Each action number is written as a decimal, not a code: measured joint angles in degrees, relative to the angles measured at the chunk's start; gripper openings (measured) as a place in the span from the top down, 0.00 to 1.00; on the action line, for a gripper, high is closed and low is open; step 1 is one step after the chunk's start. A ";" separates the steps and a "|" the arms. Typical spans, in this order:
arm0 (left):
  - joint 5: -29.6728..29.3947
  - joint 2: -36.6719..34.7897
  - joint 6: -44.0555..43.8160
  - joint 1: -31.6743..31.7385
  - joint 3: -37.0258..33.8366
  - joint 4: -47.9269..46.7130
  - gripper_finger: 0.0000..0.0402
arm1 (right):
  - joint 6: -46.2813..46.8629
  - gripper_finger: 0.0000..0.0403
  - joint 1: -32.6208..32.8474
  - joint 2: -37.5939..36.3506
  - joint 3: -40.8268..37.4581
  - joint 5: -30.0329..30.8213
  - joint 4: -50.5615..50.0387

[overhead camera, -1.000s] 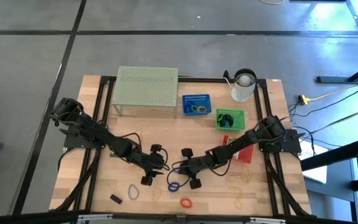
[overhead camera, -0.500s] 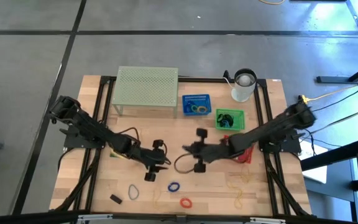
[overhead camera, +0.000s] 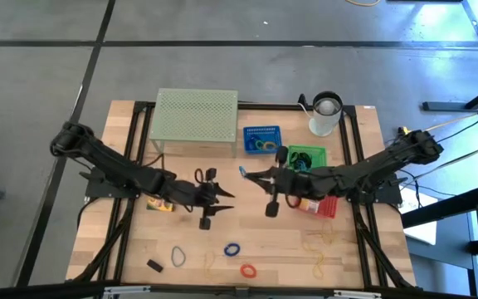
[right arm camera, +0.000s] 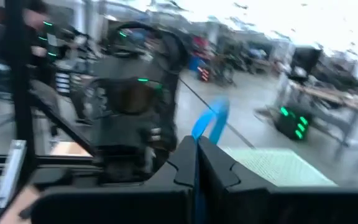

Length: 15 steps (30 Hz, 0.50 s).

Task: Pick & Place Office Desk Supplies
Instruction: Put the blue rubber band into the green bin

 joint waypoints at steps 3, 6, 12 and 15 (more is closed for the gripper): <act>-0.02 -2.08 3.72 0.53 0.00 1.48 0.65 | -0.55 0.99 -0.04 0.02 0.00 -1.63 1.17; -0.14 -3.58 3.98 0.67 0.00 1.48 0.65 | -0.17 0.99 -0.06 0.02 0.00 0.03 1.00; 0.09 -3.99 3.94 0.15 0.00 -0.94 0.65 | 7.83 0.99 -0.43 0.02 0.02 10.64 -8.98; 0.10 -3.99 3.94 0.19 0.00 -0.88 0.65 | 11.36 0.99 -1.12 0.02 0.02 16.93 -18.06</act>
